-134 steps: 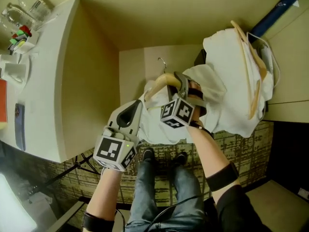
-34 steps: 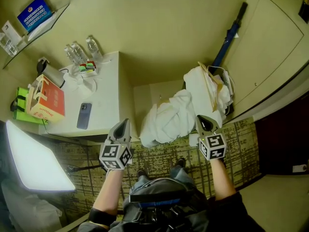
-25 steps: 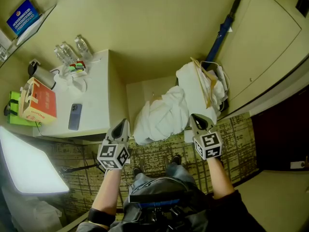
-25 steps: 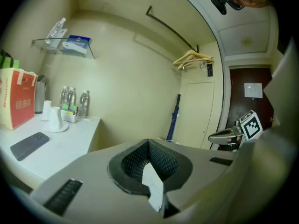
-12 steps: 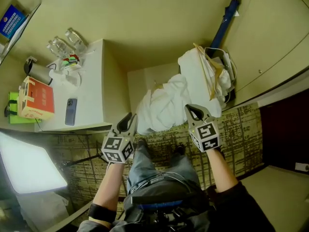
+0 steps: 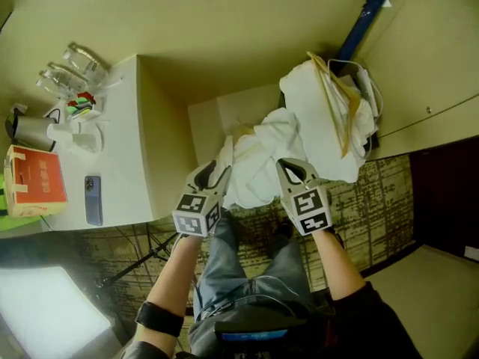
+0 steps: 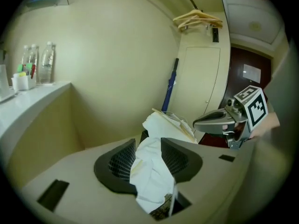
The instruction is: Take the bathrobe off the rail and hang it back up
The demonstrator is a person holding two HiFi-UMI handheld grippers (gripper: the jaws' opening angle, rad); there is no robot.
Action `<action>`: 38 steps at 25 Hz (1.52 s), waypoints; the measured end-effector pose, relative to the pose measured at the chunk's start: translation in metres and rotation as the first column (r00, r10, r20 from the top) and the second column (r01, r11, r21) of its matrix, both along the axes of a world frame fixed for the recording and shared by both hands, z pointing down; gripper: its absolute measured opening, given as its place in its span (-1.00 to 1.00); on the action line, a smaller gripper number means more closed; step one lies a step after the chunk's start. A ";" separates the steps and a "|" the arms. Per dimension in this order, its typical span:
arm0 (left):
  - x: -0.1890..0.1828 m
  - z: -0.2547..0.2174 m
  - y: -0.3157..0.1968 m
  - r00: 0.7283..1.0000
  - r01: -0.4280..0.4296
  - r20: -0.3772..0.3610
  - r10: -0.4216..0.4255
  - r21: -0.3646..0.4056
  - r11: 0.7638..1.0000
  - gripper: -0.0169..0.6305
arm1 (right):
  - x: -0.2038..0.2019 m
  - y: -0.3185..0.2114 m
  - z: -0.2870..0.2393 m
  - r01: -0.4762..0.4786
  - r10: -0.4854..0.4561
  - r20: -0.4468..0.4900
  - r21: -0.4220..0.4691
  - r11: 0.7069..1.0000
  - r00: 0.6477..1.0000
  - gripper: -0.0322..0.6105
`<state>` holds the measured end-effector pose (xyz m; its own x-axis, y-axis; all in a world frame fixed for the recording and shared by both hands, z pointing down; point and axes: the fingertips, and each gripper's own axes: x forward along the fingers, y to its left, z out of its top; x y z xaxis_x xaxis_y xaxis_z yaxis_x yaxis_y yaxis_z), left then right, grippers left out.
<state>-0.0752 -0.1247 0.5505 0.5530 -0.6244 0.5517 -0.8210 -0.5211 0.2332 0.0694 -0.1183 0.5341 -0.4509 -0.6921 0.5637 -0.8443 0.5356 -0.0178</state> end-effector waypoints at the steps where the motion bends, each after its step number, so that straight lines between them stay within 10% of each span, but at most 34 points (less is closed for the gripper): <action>1: -0.001 0.015 -0.011 1.000 -0.002 0.005 0.002 -0.009 1.000 -0.41 | -0.005 -0.009 0.014 -0.003 0.003 -0.001 -0.007 1.000 1.000 -0.83; 22: 0.011 0.343 -0.133 0.981 -0.096 0.148 0.129 -0.215 0.972 -0.07 | -0.066 -0.106 0.287 -0.068 0.066 -0.018 -0.149 0.986 0.998 -0.83; 34: 0.016 0.446 -0.182 0.927 -0.239 0.199 0.318 -0.341 0.909 0.12 | -0.078 -0.125 0.318 -0.072 0.074 0.011 -0.114 0.991 0.997 -0.82; 38: 0.017 0.467 -0.188 0.934 -0.270 0.108 0.341 -0.412 0.870 0.13 | -0.075 -0.130 0.322 -0.078 0.081 0.023 -0.107 0.991 0.996 -0.82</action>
